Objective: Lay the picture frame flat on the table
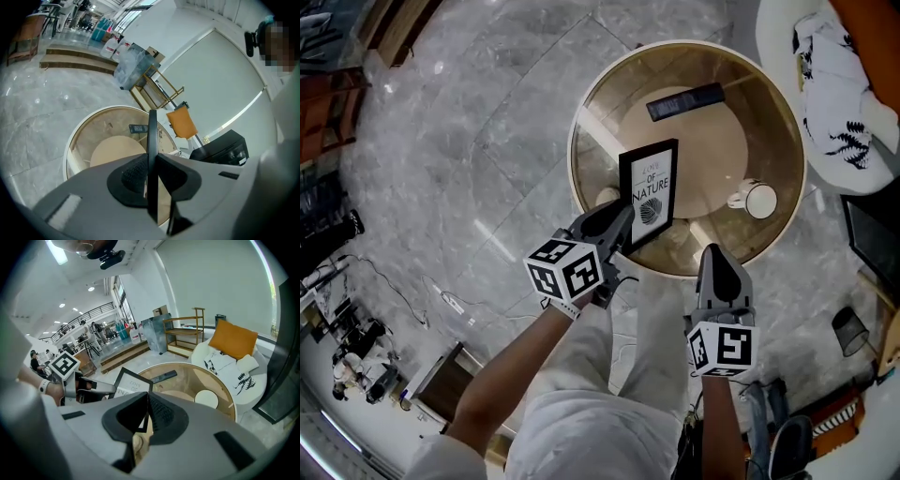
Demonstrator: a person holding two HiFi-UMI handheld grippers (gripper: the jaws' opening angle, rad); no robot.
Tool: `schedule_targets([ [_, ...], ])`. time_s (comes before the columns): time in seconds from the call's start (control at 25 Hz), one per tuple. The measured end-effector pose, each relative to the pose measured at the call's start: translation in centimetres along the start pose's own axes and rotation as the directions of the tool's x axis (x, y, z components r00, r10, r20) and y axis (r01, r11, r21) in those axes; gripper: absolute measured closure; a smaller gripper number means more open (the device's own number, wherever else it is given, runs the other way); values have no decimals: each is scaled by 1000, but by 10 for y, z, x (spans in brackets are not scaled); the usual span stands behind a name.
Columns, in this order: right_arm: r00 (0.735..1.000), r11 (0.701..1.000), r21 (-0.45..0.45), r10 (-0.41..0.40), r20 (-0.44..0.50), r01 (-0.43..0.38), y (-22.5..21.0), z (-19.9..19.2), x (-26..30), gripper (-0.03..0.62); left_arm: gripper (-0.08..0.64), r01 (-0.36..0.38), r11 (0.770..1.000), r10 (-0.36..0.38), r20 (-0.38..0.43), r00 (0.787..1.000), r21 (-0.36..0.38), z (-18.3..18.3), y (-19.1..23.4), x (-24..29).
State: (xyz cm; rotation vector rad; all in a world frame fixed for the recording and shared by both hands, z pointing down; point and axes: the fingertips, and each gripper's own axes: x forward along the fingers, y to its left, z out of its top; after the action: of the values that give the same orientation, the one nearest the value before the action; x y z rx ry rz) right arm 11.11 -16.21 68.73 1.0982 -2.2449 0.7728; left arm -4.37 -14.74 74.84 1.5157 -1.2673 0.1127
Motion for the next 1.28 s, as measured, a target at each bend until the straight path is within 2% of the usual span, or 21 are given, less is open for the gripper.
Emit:
schedule_targets([
  [0.12, 1000, 1000, -13, -2, -4, 2, -3, -4, 8, 588, 503, 6, 1000, -6, -3, 1000, 1, -1, 16, 14],
  [0.32, 1000, 1000, -8, 13, -14, -13, 2, -11, 16, 588, 502, -14, 999, 15, 13, 1000, -52, -2, 42, 27],
  [0.52, 1000, 1000, 0, 19, -22, -19, 5, -16, 26, 588, 499, -29, 998, 30, 12, 999, -61, -3, 59, 38],
  [0.84, 999, 1000, -1, 31, -26, -31, 10, -15, 41, 588, 482, -141, 990, 141, -30, 990, -12, -15, 106, 58],
  [1.0, 999, 999, -2, 36, -29, -36, 14, -15, 45, 588, 478, -186, 980, 181, -67, 981, -75, -28, 136, 68],
  [1.08, 999, 999, -3, 42, -32, -42, 16, -15, 46, 588, 474, -210, 974, 203, -81, 976, -84, -33, 145, 72],
  [1.28, 997, 998, -11, 61, -36, -62, 24, -17, 50, 588, 466, -268, 963, 265, -93, 960, -17, -35, 148, 77],
])
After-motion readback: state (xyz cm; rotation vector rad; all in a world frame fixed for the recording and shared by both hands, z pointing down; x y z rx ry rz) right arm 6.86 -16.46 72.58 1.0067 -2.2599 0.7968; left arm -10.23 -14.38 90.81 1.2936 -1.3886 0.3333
